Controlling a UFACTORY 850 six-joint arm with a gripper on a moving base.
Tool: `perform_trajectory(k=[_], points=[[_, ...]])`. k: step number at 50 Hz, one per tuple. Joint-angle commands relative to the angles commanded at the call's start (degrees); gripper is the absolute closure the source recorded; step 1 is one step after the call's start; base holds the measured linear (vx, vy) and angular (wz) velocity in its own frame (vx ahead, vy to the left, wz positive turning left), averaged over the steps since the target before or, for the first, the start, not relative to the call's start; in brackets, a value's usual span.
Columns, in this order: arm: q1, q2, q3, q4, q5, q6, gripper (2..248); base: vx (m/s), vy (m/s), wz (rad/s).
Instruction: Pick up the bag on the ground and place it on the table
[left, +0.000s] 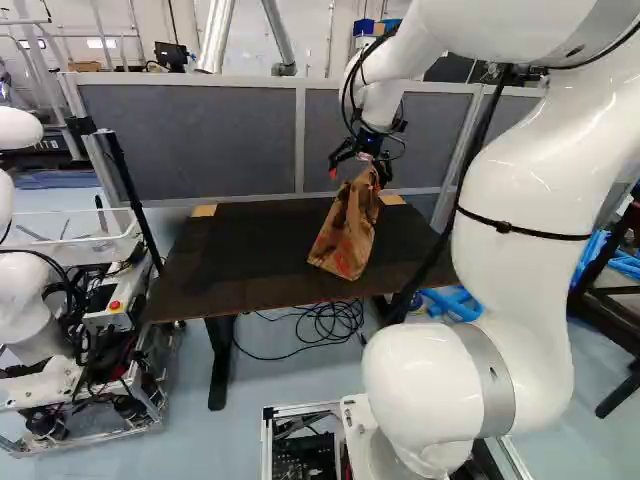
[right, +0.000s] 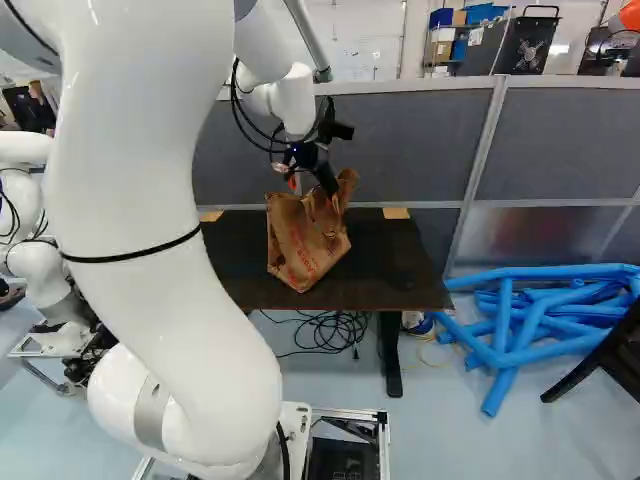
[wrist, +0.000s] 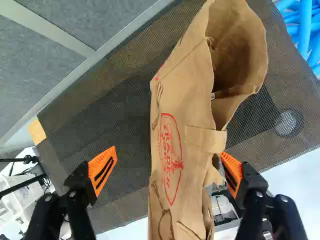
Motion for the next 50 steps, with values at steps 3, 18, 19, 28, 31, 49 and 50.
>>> perform_trajectory(k=[3, 18, 19, 28, 31, 49, 50], points=[[0.0, 0.3, -0.1, 0.0, -0.5, 0.0, 3, 0.0, 0.0, 0.0], [0.1, 2.0, -0.8, 0.0, -4.0, 0.0, 3, 0.0, 0.0, 0.0], [0.1, 2.1, -0.8, 0.0, -4.3, 0.0, 3, 0.0, 0.0, 0.0], [0.1, 3.2, -1.2, 0.0, -7.0, 0.0, 3, 0.0, 0.0, 0.0], [0.1, 3.5, -1.3, 0.0, -8.0, 0.0, 3, 0.0, 0.0, 0.0], [0.1, 5.5, -2.2, 0.0, -13.3, 0.0, 3, 0.0, 0.0, 0.0], [0.1, 5.6, -2.3, 0.0, -13.6, 0.0, 3, 0.0, 0.0, 0.0]])
